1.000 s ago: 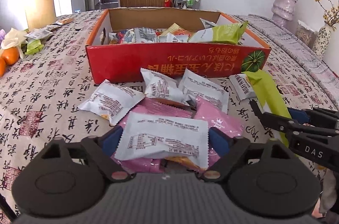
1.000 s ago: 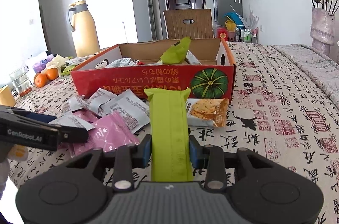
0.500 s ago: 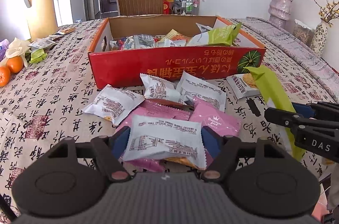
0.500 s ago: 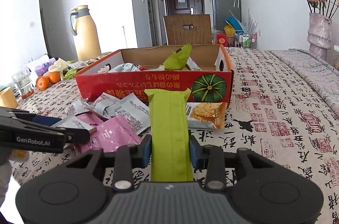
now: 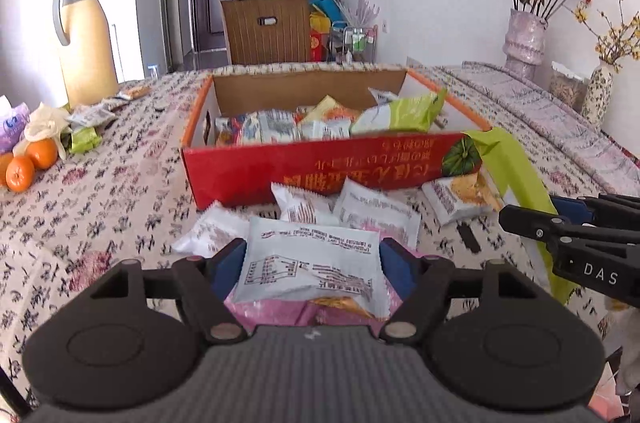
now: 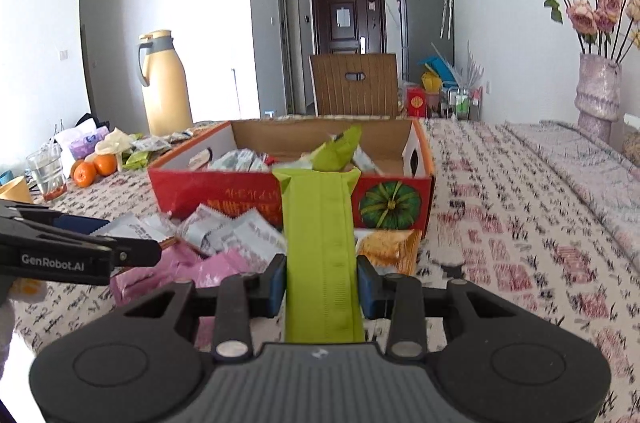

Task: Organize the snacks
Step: 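Carry the green bar and white packet over the box with both grippers, then drop both packets into the box and open both grippers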

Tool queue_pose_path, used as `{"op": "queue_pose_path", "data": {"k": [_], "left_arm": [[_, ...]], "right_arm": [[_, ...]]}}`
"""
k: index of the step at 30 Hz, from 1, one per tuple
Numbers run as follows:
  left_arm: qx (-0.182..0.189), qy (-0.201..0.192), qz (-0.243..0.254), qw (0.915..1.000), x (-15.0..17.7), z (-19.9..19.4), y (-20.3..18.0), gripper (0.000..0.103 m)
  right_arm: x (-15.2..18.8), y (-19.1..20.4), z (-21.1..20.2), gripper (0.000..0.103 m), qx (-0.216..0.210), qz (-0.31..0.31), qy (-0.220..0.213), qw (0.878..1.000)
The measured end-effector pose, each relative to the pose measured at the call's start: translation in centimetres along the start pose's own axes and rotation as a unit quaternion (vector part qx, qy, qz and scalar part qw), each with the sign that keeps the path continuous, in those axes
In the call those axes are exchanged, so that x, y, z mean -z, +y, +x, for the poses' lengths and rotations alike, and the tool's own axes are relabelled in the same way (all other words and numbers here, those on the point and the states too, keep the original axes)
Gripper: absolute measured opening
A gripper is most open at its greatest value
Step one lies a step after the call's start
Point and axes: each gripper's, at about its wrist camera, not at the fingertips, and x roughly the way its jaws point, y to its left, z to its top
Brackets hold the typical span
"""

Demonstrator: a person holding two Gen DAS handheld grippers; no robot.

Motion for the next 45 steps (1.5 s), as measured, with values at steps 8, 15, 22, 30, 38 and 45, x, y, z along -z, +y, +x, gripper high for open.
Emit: {"op": "queue_pose_path", "data": {"k": [8, 15, 22, 30, 38, 45], "left_arm": [[-0.001, -0.029, -0.008, 0.9995, -2.9, 0.6, 0.4, 0.074], [-0.004, -0.055, -0.015, 0.9984, -5.9, 1.8, 0.8, 0.074], [-0.009, -0.074, -0.014, 0.9971, -8.7, 3.4, 1.1, 0.074], [-0.017, -0.087, -0.029, 0.9956, -11.9, 6.3, 1.8, 0.074], [-0.021, -0.085, -0.055, 0.9946, -13.0, 10.1, 2.6, 0.074], [-0.027, -0.066, -0.061, 0.9956, -12.0, 12.5, 3.5, 0.074]], "right_arm": [[-3.0, -0.6, 1.3, 0.035, 0.012, -0.008, -0.03, 0.999], [-6.5, -1.7, 3.4, 0.035, 0.022, -0.007, -0.058, 0.998], [-9.8, -2.8, 6.7, 0.035, 0.031, -0.002, -0.073, 0.997], [-12.4, -4.1, 10.9, 0.035, 0.038, 0.014, -0.074, 0.996], [-12.6, -5.5, 15.3, 0.035, 0.046, 0.044, -0.067, 0.996], [-11.4, -6.4, 16.9, 0.035, 0.035, 0.055, -0.047, 0.997]]}}
